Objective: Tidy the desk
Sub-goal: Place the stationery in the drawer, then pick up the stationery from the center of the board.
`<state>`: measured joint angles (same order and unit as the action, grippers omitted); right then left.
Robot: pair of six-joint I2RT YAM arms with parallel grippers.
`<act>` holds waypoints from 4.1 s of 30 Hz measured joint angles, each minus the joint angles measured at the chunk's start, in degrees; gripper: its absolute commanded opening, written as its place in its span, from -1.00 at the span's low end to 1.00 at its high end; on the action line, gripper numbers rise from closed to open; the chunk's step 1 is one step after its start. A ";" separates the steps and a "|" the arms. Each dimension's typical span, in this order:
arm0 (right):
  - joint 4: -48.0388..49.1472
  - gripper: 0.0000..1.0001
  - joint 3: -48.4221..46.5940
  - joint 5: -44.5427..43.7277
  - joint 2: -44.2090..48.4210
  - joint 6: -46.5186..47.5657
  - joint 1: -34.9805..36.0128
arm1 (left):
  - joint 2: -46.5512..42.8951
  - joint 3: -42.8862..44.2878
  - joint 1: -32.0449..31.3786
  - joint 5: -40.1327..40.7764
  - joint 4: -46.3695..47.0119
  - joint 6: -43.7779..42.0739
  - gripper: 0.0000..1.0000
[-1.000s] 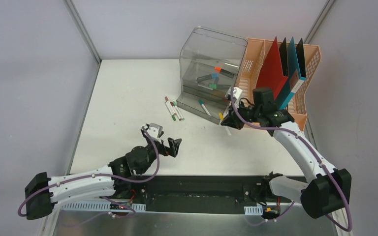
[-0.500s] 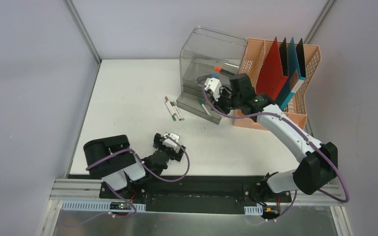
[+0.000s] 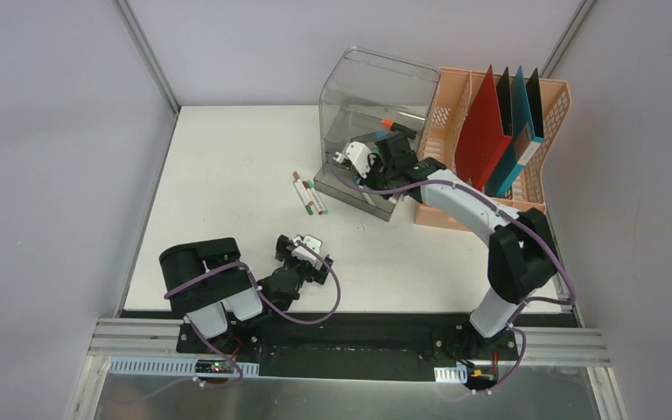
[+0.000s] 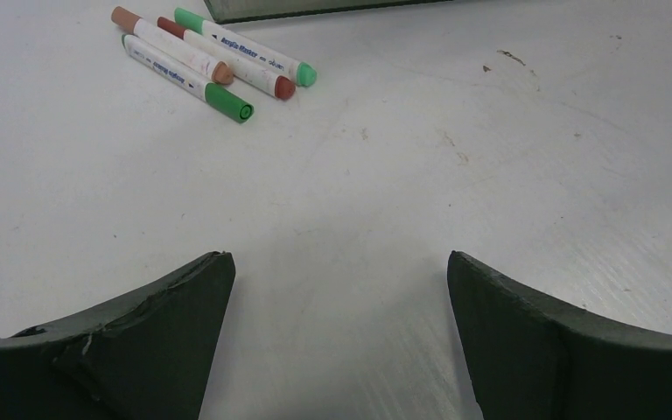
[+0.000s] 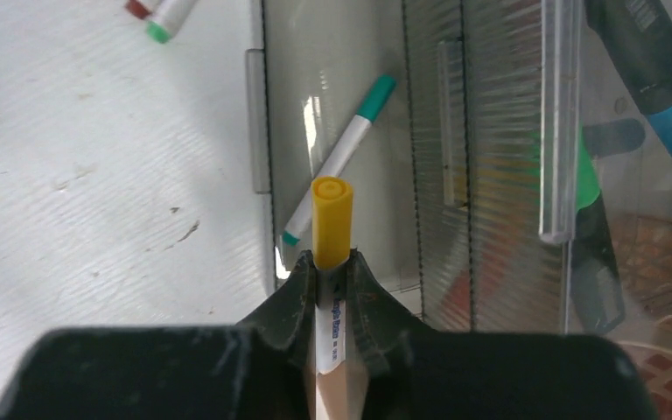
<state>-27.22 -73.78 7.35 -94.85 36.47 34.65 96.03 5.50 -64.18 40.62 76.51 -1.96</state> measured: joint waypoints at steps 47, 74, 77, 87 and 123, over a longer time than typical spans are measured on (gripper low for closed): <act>-11.08 0.19 16.74 36.26 31.54 -8.20 -28.20 | -25.31 18.01 2.47 -12.13 -44.85 12.15 0.91; -10.75 0.15 16.92 31.21 32.54 -7.04 -28.30 | -2.56 58.45 31.80 -31.08 -100.80 42.77 -0.20; -10.73 0.14 16.92 30.82 32.54 -6.75 -28.30 | 1.84 61.79 32.87 -30.10 -104.08 43.10 -0.31; -10.38 0.14 17.25 30.40 32.54 -6.32 -28.30 | 9.01 66.31 36.15 -30.10 -109.13 43.10 -0.31; -10.32 0.11 17.31 30.45 32.54 -6.10 -28.30 | 15.39 71.52 37.29 -30.69 -110.01 41.55 -0.49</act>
<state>-37.54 -56.47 37.80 -62.30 30.37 6.35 111.42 77.01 -26.89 9.93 -33.50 39.59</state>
